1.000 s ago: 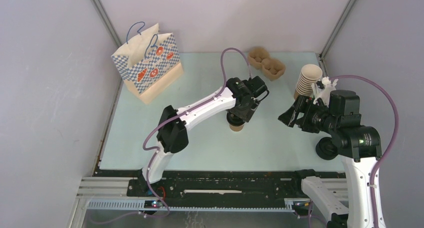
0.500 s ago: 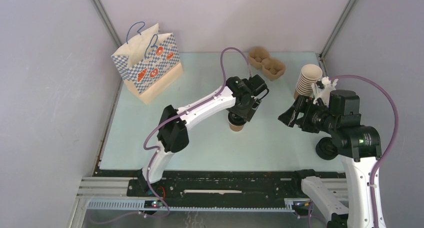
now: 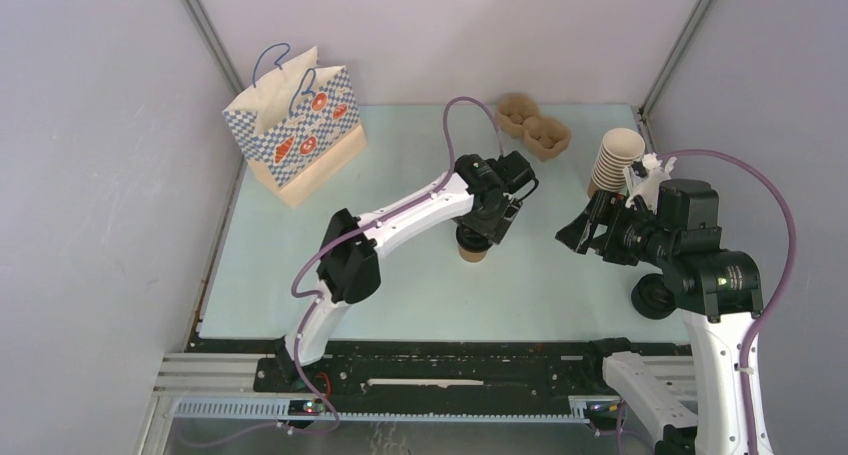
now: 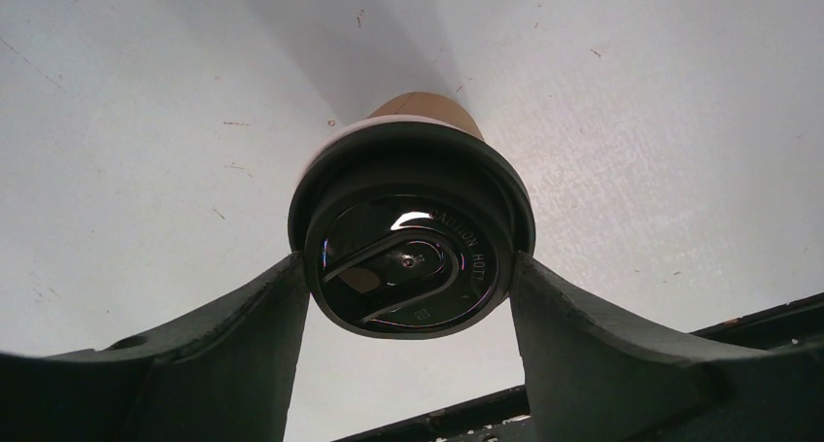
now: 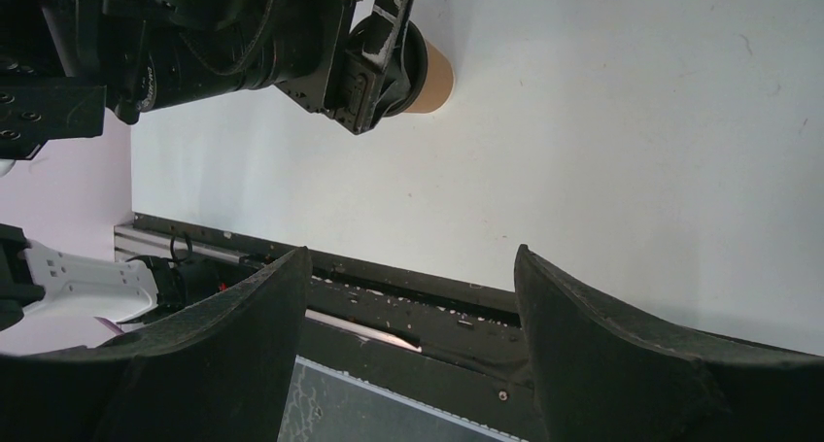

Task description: Pack the takeout coffee

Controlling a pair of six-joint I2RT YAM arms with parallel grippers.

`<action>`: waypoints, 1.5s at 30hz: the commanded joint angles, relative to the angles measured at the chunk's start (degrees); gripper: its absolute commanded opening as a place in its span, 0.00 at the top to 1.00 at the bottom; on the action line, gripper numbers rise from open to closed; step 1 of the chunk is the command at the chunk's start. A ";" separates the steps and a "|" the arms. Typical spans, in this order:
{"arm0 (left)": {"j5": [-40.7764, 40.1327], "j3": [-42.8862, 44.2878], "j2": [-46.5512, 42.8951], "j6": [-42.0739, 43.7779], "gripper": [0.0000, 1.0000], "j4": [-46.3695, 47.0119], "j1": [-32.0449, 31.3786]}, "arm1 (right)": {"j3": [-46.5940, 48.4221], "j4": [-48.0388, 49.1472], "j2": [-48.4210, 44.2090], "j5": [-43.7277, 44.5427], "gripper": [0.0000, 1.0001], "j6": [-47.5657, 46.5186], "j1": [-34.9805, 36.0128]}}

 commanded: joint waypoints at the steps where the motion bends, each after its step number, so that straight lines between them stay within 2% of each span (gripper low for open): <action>1: -0.58 3.89 0.40 0.47 0.24 0.20 0.48 | -0.42 1.55 -0.10 0.02 0.16 -1.47 0.30; 6: -1.03 4.13 0.68 0.45 0.22 0.03 0.66 | -0.68 1.47 -0.08 -0.22 0.16 -1.41 0.30; 16: -1.30 4.72 -0.52 0.23 0.05 -1.34 0.95 | -0.76 1.75 0.50 -0.83 0.16 -1.45 0.39; 18: -1.92 6.01 -2.75 -0.50 0.01 -3.32 1.14 | -0.77 1.93 0.75 -0.92 0.16 -1.47 0.48; 22: -0.21 5.25 -11.68 -2.66 0.00 -5.13 2.13 | -1.57 3.05 2.04 -3.41 0.16 -0.92 0.32; 24: 2.08 -0.67 -18.51 -4.35 0.00 -1.66 3.34 | -3.16 5.19 3.41 -6.21 0.16 -0.79 0.09; 26: 9.31 -10.86 -27.14 -7.27 0.00 4.92 6.61 | -4.60 6.29 6.99 -10.12 0.16 -0.18 -0.38; 30: 26.72 -40.63 -41.34 -16.92 0.01 29.65 15.72 | -9.68 15.54 15.79 -23.82 0.18 3.83 -0.48; 33: 35.03 -54.69 -46.18 -23.76 0.00 44.98 21.13 | -13.05 25.85 23.46 -31.55 0.18 6.77 0.03; 35: 38.75 -59.46 -45.99 -26.24 0.04 50.79 23.73 | -13.90 31.19 28.65 -35.56 0.19 7.21 -0.41; 38: 40.39 -61.59 -43.70 -26.12 0.12 53.83 24.39 | -13.95 36.87 36.46 -39.16 0.23 6.92 -0.91; 41: 41.41 -62.58 -41.04 -26.43 0.25 56.43 24.39 | -13.97 39.14 42.87 -40.12 0.25 5.58 -1.02; 45: 40.78 -63.35 -37.74 -25.36 0.34 58.22 24.39 | -14.48 41.55 48.33 -41.37 0.30 4.25 -0.99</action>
